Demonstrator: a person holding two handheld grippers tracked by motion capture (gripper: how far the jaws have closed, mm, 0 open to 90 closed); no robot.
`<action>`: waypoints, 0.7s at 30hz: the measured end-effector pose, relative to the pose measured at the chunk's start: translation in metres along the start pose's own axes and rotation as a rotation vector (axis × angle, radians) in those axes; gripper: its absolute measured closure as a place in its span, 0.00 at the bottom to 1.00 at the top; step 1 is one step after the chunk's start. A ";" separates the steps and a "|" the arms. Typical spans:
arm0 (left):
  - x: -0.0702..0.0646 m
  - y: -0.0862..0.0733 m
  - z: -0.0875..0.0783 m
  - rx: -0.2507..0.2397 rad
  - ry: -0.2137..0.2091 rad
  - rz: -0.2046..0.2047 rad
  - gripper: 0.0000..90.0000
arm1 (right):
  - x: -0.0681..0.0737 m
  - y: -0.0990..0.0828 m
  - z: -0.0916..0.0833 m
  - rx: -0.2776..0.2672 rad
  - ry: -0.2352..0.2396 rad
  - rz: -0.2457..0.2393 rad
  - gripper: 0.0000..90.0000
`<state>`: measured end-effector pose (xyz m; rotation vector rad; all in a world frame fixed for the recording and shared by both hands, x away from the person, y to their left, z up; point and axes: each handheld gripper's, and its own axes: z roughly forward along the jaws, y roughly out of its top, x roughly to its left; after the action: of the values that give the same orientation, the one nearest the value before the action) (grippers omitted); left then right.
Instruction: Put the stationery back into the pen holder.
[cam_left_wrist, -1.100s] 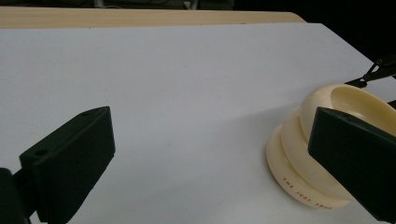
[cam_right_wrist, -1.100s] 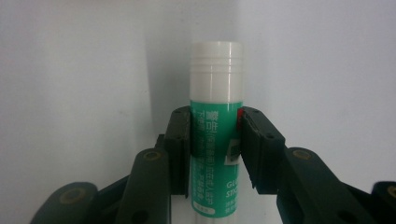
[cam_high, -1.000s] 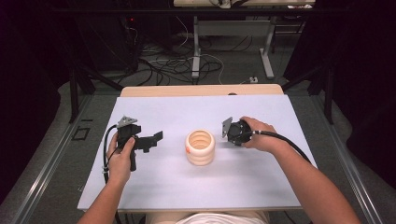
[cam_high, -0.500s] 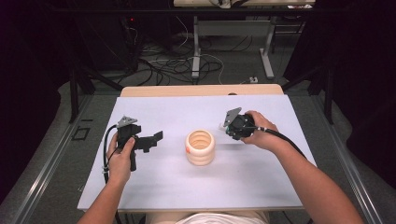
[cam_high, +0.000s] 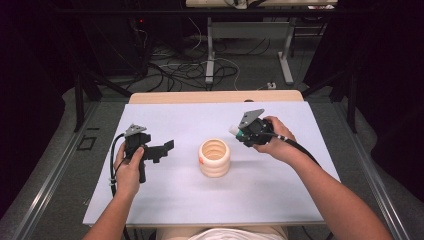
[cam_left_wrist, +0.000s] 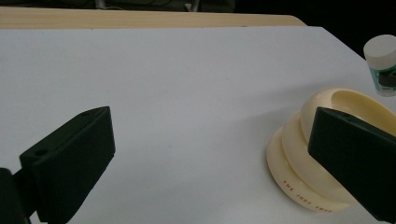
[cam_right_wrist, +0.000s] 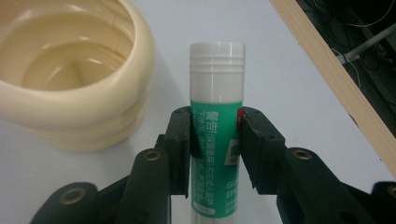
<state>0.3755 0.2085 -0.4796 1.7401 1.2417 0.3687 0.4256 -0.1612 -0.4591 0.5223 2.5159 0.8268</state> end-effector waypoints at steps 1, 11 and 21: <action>0.000 0.000 0.000 0.002 -0.001 -0.003 0.01 | 0.000 0.001 -0.001 -0.005 0.002 0.004 0.73; 0.001 -0.001 0.000 -0.007 0.007 -0.005 0.01 | 0.006 0.013 -0.012 -0.099 0.022 0.089 0.73; 0.000 0.000 0.000 -0.003 0.000 0.007 0.01 | 0.011 0.018 -0.023 -0.212 0.049 0.193 0.73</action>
<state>0.3754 0.2085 -0.4789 1.7422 1.2350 0.3742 0.4083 -0.1527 -0.4341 0.6865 2.4087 1.1759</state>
